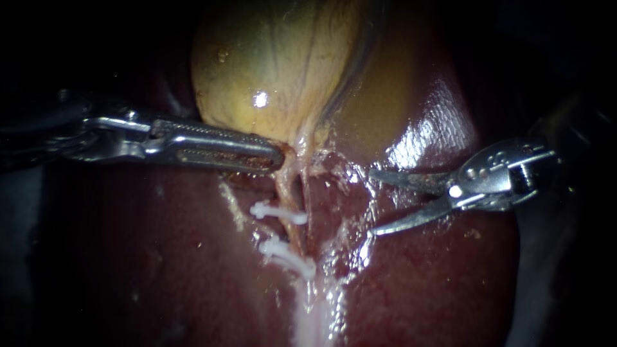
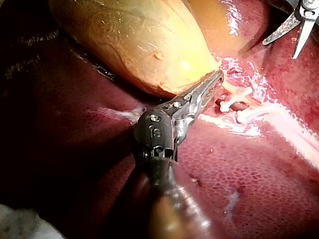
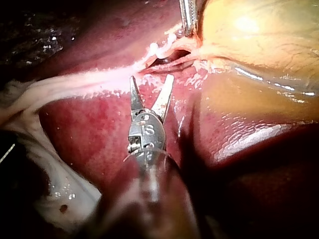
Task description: Go to the cutting position left tube
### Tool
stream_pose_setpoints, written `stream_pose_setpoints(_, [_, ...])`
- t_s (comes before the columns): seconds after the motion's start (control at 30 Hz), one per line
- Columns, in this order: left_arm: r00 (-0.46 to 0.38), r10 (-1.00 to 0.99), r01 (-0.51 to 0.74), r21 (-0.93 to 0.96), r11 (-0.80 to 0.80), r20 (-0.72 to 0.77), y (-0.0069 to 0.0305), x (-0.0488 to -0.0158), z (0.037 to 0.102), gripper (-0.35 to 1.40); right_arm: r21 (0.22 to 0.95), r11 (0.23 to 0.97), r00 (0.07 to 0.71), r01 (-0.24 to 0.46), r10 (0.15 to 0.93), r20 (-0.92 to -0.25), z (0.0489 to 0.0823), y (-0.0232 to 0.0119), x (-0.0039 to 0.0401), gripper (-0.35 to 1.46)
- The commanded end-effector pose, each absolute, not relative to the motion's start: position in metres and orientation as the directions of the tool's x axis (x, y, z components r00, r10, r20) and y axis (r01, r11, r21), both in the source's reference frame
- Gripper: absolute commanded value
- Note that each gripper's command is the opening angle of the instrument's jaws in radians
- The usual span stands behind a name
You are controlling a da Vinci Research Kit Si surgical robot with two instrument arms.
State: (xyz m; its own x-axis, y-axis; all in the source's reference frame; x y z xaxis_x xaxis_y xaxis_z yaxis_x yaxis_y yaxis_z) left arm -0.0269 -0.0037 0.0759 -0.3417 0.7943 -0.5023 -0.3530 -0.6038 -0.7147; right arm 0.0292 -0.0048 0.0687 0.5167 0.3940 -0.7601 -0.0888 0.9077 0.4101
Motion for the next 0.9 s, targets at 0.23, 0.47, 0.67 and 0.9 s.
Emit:
stream_pose_setpoints(0.23, [-0.339, 0.800, -0.351, -0.722, -0.596, -0.495, -0.0033, -0.0245, 0.0722, -0.35, 0.413, 0.907, 0.516, -0.085, 0.395, -0.761, 0.0687, -0.0047, 0.0292, 1.43])
stream_pose_setpoints(0.47, [-0.310, 0.811, -0.361, -0.728, -0.583, -0.496, -0.0033, -0.0227, 0.0689, -0.35, 0.419, 0.905, 0.513, -0.076, 0.396, -0.762, 0.0685, -0.0048, 0.0296, 1.43])
stream_pose_setpoints(0.67, [-0.311, 0.808, -0.361, -0.724, -0.588, -0.500, -0.0035, -0.0229, 0.0688, -0.35, 0.429, 0.902, 0.507, -0.059, 0.397, -0.765, 0.0682, -0.0054, 0.0305, 1.43])
stream_pose_setpoints(0.9, [-0.311, 0.808, -0.362, -0.724, -0.588, -0.501, -0.0035, -0.0230, 0.0688, -0.35, 0.432, 0.902, 0.498, -0.025, 0.386, -0.777, 0.0692, -0.0070, 0.0329, 1.43])
